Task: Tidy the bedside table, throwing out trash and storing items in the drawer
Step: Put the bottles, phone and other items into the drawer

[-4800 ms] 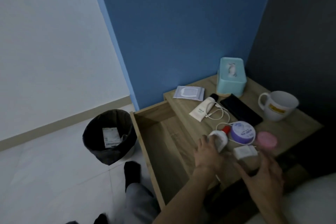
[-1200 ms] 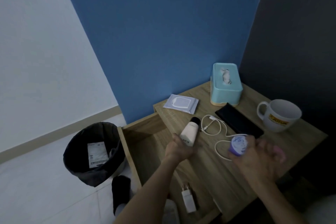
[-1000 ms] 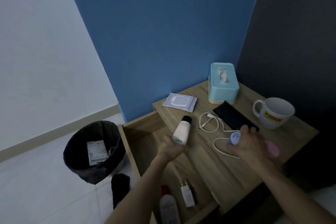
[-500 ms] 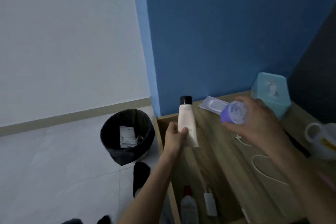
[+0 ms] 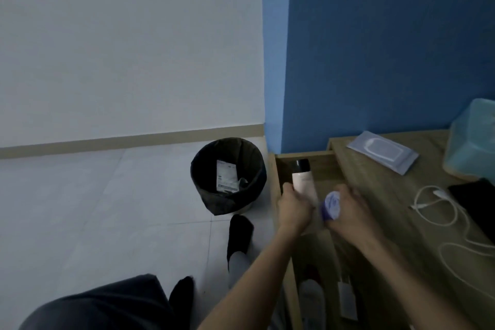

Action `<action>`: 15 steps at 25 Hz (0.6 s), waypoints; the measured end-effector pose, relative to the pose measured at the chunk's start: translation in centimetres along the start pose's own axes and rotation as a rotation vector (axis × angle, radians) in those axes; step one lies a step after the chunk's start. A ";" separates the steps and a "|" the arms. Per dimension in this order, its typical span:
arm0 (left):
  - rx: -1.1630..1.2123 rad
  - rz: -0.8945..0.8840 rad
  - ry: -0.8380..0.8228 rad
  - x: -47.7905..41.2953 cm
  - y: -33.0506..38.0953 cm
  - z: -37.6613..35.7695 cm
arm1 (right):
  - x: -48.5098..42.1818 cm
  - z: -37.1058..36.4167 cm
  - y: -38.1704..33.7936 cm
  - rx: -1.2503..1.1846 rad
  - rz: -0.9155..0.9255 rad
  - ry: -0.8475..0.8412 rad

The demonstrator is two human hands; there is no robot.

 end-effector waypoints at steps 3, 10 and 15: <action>-0.223 0.043 -0.010 0.2 -1.9 -2.9 | 0.6 -4.9 3.6 0.073 -0.014 0.000; -0.313 0.259 -0.080 -0.4 -7.7 -6.6 | 0.2 -10.7 8.1 0.199 -0.125 0.001; -0.213 0.266 -0.074 -0.8 -8.1 -6.8 | 0.2 -12.0 9.3 0.262 -0.196 -0.065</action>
Point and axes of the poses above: each hand's wrist, its own x-axis away from the middle knuckle, its own z-axis out of the back of the hand, y = z × x, the point moved 3 cm from there along -x, towards the middle knuckle, and after that the axes turned 15 degrees about y, right-handed, at the moved point
